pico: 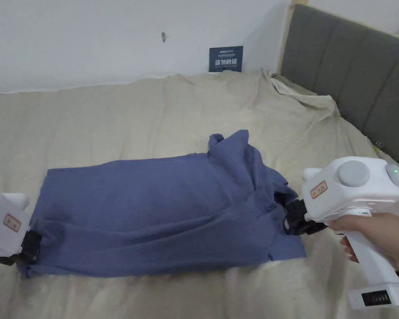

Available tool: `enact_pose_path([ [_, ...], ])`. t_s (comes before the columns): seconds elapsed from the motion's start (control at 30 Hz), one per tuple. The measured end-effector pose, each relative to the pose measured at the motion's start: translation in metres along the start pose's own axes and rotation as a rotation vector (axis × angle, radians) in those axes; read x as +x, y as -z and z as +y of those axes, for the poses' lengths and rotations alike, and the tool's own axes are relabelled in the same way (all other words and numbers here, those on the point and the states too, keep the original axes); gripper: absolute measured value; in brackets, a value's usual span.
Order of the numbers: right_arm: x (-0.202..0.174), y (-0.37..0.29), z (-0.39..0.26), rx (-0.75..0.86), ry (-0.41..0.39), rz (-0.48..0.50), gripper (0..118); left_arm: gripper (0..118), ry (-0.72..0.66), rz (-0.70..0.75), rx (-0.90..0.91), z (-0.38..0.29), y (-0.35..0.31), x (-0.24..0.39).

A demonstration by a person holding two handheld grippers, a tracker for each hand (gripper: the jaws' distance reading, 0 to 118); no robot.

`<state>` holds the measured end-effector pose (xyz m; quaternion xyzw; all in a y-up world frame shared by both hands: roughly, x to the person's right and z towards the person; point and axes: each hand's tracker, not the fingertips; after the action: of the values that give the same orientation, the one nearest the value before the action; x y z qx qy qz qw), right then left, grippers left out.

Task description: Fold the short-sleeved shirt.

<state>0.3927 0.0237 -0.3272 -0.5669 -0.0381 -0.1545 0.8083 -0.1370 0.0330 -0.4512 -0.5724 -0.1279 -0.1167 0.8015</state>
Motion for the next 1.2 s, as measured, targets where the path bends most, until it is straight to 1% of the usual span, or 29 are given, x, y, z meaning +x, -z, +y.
enact_pose_path([
  [0.03,0.003,0.008,0.003,-0.034,0.044,-0.005,62,10,0.004,-0.001,0.002,0.002,-0.002,0.001],
  [0.07,-0.001,0.007,-0.004,-0.054,0.064,-0.011,96,10,0.008,-0.003,0.002,0.002,-0.003,0.003],
  [0.1,0.0,0.011,-0.005,-0.051,0.072,-0.009,104,10,0.014,-0.002,0.001,0.004,0.001,0.001],
  [0.13,0.001,0.014,-0.004,-0.046,0.075,-0.009,100,9,0.018,-0.001,-0.001,0.004,0.004,0.0],
  [0.17,0.001,0.018,-0.004,-0.062,0.08,-0.006,97,9,0.019,-0.002,-0.004,0.004,0.004,0.0],
  [0.23,0.001,0.023,-0.01,-0.07,0.098,-0.004,97,9,0.015,-0.002,-0.009,0.002,0.008,0.0],
  [0.27,0.002,0.027,-0.012,-0.062,0.119,-0.008,95,8,0.013,-0.001,-0.013,0.001,0.01,0.0],
  [0.3,0.004,0.03,-0.013,-0.064,0.134,-0.007,77,7,0.008,-0.005,-0.017,-0.001,0.012,0.0],
  [0.33,0.005,0.03,-0.016,-0.068,0.139,-0.003,55,7,0.005,-0.014,-0.026,-0.002,0.015,-0.001],
  [0.37,0.005,0.03,-0.018,-0.069,0.14,-0.002,37,7,-0.002,-0.026,-0.029,0.002,0.023,-0.01],
  [0.4,0.003,0.027,-0.019,-0.059,0.128,-0.02,14,7,-0.013,-0.056,-0.04,0.003,0.027,-0.014],
  [0.43,0.004,0.022,-0.019,-0.045,0.125,0.003,11,7,-0.033,-0.083,-0.027,0.003,0.026,-0.015],
  [0.47,0.004,0.02,-0.014,-0.041,0.134,0.04,11,7,-0.041,-0.089,-0.019,0.004,0.024,-0.015],
  [0.5,0.003,0.017,-0.013,-0.045,0.125,0.017,11,7,-0.033,-0.079,-0.012,0.004,0.019,-0.01],
  [0.57,0.0,0.008,-0.012,-0.036,0.094,0.03,11,7,-0.011,-0.072,-0.004,0.009,0.014,-0.009],
  [0.7,-0.006,-0.019,-0.014,-0.012,0.048,0.033,10,7,-0.026,-0.088,0.011,0.011,0.001,-0.012],
  [0.73,-0.002,-0.019,-0.01,-0.007,0.043,0.035,10,7,-0.032,-0.096,0.015,0.01,-0.002,-0.014],
  [0.87,-0.005,-0.047,-0.018,0.019,0.042,0.08,10,7,-0.014,-0.104,0.018,-0.001,-0.016,-0.018],
  [1.07,0.0,-0.069,-0.043,0.008,0.015,0.095,10,7,-0.017,-0.15,0.013,-0.039,-0.038,-0.018],
  [1.2,0.011,-0.075,-0.077,-0.027,0.026,0.113,10,7,-0.043,-0.185,0.008,-0.081,-0.045,-0.018],
])
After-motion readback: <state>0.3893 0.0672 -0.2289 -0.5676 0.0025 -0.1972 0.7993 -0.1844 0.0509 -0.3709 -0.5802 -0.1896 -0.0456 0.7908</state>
